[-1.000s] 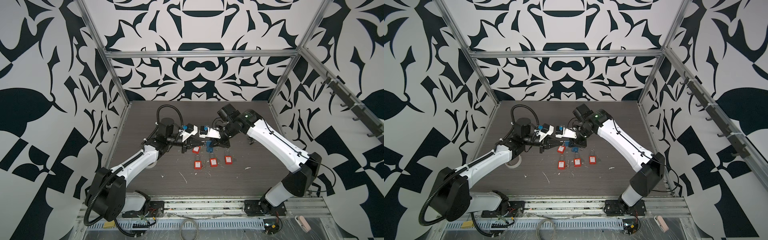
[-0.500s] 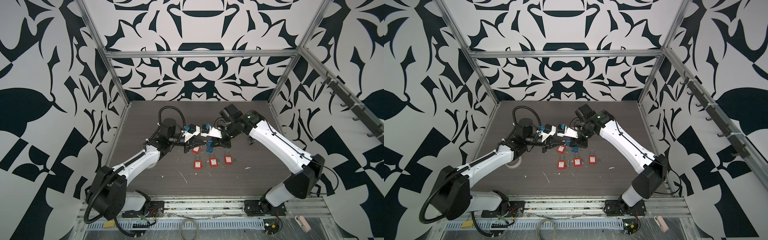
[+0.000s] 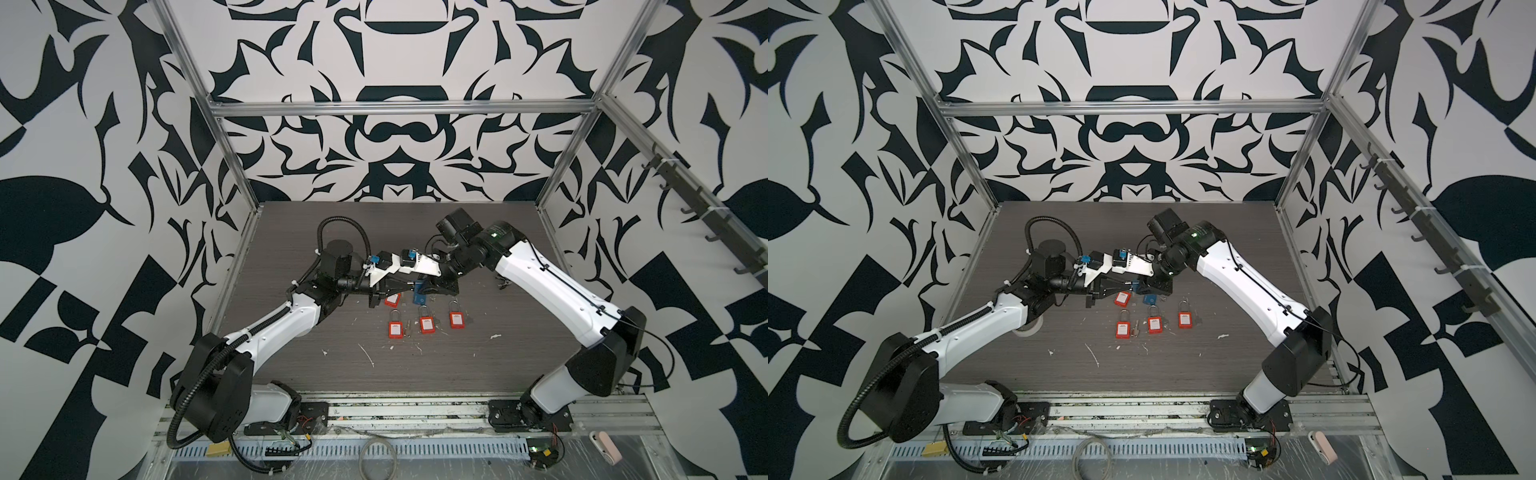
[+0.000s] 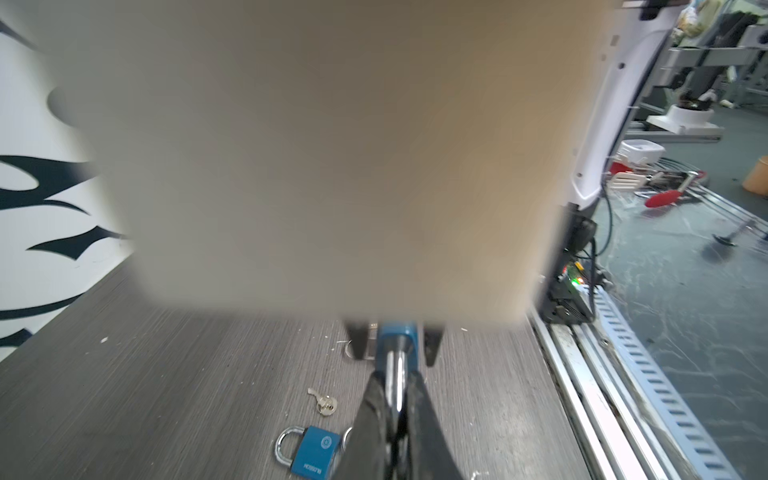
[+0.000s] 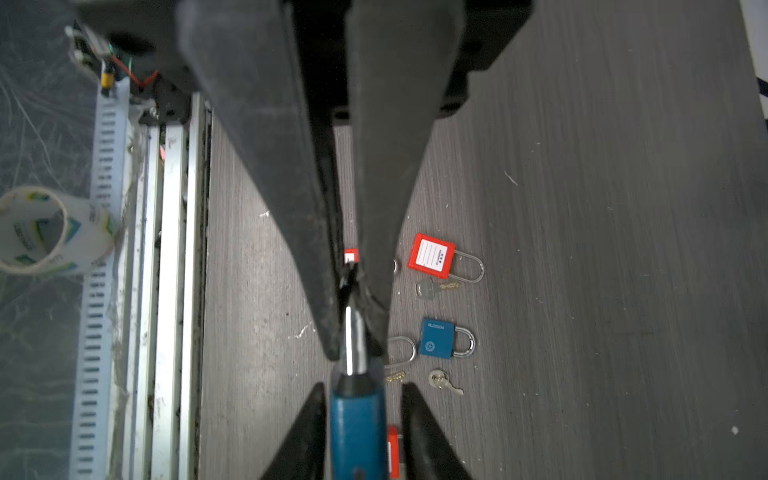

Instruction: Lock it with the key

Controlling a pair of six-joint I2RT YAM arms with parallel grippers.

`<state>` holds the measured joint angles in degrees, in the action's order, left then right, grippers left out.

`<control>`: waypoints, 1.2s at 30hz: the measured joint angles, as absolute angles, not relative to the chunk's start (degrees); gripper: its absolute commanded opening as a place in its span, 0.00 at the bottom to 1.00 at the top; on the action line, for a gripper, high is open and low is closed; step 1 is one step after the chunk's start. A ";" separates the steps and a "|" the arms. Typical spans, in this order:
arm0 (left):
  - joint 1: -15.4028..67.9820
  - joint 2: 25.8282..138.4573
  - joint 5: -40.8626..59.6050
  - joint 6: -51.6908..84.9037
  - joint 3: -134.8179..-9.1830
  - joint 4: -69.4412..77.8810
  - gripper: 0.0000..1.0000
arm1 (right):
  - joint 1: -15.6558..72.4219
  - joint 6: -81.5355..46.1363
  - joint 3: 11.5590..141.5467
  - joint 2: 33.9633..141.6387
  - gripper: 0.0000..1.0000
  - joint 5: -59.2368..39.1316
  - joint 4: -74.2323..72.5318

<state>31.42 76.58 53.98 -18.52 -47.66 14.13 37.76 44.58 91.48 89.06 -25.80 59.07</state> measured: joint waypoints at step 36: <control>30.28 76.55 55.07 -30.20 -55.79 -8.29 0.00 | 31.83 45.54 87.77 84.47 0.09 -31.75 62.52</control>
<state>30.28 76.55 55.07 -30.20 -55.79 -8.29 31.83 45.54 87.77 84.47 -31.75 62.52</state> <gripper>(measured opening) 0.102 0.096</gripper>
